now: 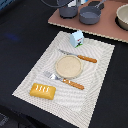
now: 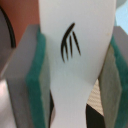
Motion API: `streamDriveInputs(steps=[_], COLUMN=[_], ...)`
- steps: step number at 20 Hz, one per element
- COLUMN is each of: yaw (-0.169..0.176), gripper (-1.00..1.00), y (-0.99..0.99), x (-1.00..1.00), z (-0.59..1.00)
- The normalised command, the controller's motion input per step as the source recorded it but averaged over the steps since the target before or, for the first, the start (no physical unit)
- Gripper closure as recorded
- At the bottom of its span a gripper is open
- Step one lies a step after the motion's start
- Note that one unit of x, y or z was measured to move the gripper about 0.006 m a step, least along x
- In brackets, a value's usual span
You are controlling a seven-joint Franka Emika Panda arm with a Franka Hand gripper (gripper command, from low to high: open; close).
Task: Interact with the objects in diverse but meaningful ways.
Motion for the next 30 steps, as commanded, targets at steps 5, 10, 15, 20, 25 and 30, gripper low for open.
streamDriveInputs(steps=[5, 10, 15, 20, 25, 30], yaw=[-0.021, -0.026, -0.015, -0.026, -0.029, -0.037], gripper=[1.0, 1.0, 1.0, 1.0, 1.0, -1.0], y=[0.47, 0.45, 0.53, 0.56, 0.54, 0.47], x=[0.61, 0.53, 0.52, 0.49, 0.46, 0.37], z=[0.15, 0.0, 0.0, 0.05, 0.23, 0.21])
